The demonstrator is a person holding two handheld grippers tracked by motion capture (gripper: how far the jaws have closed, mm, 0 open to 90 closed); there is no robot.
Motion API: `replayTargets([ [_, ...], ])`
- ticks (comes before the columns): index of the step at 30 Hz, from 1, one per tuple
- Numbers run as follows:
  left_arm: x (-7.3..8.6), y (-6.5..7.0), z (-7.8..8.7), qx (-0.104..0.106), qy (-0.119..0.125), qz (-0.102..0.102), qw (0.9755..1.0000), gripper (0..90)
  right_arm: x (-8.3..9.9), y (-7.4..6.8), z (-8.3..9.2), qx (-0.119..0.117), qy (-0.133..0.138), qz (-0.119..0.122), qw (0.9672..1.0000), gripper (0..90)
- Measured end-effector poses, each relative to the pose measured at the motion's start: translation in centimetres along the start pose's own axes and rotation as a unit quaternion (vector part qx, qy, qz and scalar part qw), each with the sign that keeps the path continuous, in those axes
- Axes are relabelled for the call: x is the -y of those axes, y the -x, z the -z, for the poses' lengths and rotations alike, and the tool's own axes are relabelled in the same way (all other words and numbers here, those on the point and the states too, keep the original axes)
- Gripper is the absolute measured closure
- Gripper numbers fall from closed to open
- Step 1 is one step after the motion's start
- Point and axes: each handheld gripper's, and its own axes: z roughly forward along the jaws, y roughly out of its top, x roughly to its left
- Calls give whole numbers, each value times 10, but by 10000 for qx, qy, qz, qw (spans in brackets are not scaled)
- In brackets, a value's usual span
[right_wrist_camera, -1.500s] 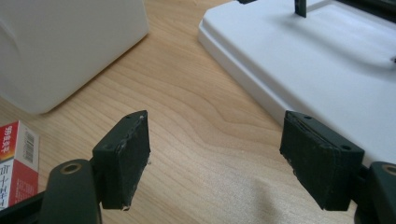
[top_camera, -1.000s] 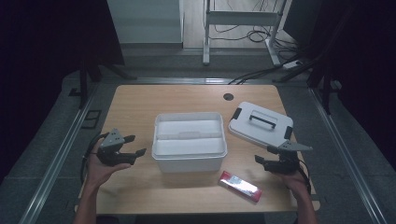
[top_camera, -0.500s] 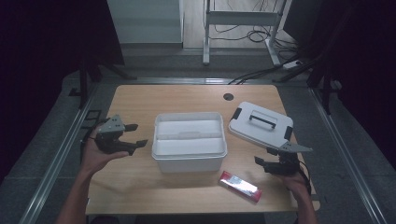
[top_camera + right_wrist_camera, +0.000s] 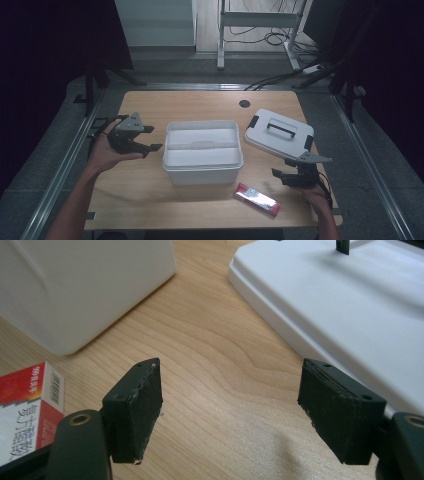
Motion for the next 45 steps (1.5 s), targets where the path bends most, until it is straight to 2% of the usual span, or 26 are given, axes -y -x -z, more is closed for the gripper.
replayTargets([
  [4,-13,-6,1,44,-191,-220,9996,335,0,0,-1,-3,-12,-9,10000,255],
  [10,-30,-13,6,53,-339,-337,9988,335,1,1,-2,2,-45,-9,10000,256],
  [14,-44,-15,7,-23,-552,-495,9972,335,1,1,-3,-7,-86,0,10000,256],
  [17,-52,-15,6,-17,-614,-572,9965,335,2,1,-4,-17,-107,-8,9999,257],
  [23,-63,-13,2,-19,-728,-677,9950,335,3,2,-5,-14,-124,-44,9999,257],
  [27,-71,-15,0,-67,-883,-786,9930,336,3,2,-5,-9,-122,-26,9999,259],
  [31,-76,-15,0,-56,-888,-821,9927,336,3,2,-5,-9,-122,-2,9999,263],
  [45,-92,-12,-6,-59,-1157,-1051,9877,344,3,3,-4,9,-98,-22,9999,269],
])
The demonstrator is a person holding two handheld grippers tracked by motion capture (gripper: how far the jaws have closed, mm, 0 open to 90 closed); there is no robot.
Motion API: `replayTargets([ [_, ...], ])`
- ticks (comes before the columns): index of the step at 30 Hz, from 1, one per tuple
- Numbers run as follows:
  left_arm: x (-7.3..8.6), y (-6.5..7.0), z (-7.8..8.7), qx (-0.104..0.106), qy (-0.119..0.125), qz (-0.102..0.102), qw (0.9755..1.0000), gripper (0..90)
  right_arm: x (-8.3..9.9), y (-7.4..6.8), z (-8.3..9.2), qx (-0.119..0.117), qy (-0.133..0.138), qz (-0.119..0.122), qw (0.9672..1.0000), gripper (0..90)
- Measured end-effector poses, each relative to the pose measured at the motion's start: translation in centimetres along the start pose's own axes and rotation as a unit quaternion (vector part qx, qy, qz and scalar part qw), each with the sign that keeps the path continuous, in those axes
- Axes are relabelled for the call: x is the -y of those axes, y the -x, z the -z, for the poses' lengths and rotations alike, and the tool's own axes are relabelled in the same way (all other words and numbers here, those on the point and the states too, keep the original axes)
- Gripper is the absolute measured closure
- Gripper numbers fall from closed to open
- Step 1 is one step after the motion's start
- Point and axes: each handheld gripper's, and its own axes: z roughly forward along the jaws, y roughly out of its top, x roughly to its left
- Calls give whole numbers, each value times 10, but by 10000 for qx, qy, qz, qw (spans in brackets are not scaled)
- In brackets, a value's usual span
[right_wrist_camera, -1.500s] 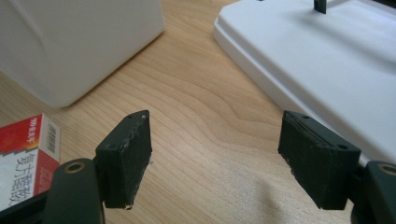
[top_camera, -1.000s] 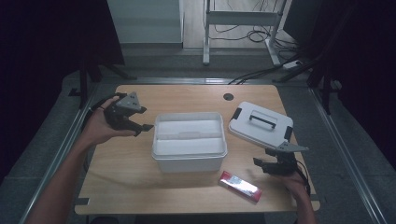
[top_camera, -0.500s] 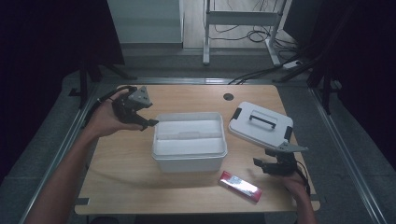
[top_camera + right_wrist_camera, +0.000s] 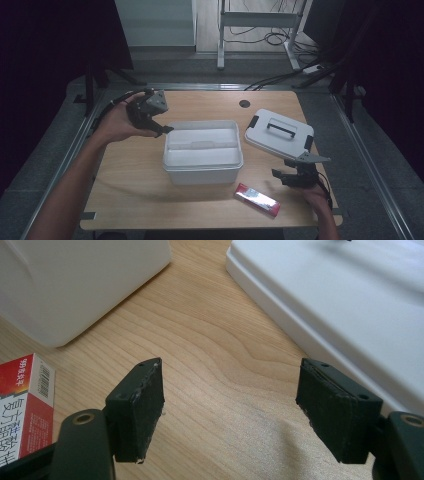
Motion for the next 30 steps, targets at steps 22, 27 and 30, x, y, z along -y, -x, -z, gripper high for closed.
replayTargets([
  [22,-16,0,-18,63,-248,-145,9996,361,0,1,0,21,7,-11,10000,276],
  [27,-19,-1,-17,38,-257,-154,9995,362,0,1,1,41,4,-25,10000,280],
  [30,-21,-1,-18,26,-289,-167,9994,362,0,1,0,39,-1,-21,10000,282],
])
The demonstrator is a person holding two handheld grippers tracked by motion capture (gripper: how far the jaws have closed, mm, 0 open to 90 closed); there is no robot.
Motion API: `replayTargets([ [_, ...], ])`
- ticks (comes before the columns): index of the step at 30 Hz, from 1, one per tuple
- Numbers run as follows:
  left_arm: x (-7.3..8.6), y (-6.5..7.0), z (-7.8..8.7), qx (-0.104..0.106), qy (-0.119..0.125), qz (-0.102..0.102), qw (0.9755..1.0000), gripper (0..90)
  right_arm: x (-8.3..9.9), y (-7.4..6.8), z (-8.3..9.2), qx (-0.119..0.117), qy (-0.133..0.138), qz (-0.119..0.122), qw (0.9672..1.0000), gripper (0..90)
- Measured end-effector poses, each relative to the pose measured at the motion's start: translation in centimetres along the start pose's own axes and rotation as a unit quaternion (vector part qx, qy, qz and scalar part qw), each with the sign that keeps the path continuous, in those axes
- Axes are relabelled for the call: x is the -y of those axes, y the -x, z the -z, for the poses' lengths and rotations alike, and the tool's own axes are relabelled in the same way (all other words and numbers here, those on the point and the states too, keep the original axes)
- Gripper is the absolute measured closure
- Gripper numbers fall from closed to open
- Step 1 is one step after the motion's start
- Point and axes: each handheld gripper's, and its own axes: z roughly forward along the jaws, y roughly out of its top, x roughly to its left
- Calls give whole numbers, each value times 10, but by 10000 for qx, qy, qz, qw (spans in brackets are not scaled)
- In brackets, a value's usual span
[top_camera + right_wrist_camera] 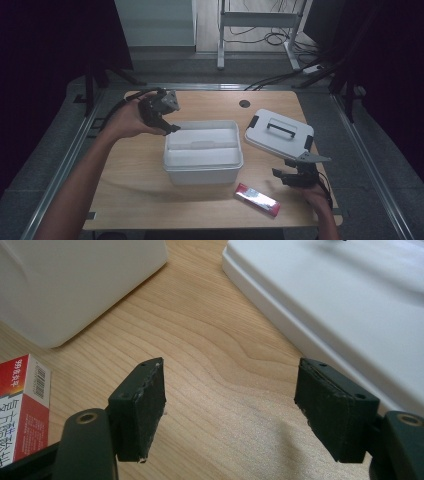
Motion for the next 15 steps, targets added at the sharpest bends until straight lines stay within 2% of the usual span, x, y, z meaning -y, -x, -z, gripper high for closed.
replayTargets([
  [15,-12,1,-14,67,-114,-127,9998,369,0,1,1,-1,11,-1,10000,290],
])
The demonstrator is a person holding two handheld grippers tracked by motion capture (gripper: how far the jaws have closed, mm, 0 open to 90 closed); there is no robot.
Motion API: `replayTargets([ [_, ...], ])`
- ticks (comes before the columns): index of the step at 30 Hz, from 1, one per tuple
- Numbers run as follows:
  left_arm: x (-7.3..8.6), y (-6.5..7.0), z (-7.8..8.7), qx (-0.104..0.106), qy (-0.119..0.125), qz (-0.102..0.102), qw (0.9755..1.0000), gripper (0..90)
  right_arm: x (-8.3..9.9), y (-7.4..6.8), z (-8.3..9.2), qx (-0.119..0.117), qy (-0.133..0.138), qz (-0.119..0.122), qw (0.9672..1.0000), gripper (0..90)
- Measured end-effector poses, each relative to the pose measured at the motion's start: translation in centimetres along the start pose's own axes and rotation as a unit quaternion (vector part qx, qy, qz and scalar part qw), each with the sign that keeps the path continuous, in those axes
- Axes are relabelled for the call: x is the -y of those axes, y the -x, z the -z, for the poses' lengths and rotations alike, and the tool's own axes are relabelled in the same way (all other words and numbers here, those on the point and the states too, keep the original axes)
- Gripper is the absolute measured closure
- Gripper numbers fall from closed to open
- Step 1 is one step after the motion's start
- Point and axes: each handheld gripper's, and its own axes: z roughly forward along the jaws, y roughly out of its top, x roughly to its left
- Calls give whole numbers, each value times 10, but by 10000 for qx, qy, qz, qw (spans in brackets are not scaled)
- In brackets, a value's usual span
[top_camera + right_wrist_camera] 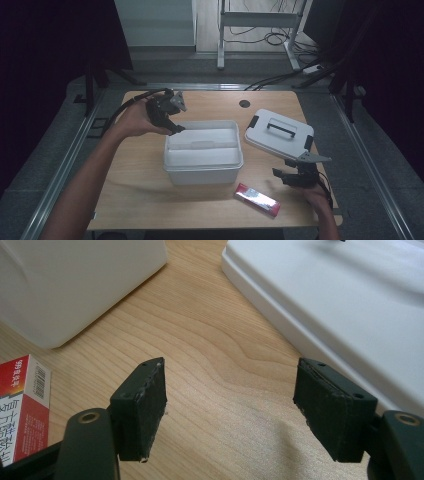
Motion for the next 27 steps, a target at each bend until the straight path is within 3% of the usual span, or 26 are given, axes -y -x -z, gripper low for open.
replayTargets([
  [13,-9,7,-16,100,-166,-132,9997,375,0,0,0,-2,-5,-11,10000,290],
  [27,-14,8,-24,179,-160,-84,9997,389,0,0,-1,-12,-22,-9,10000,291],
])
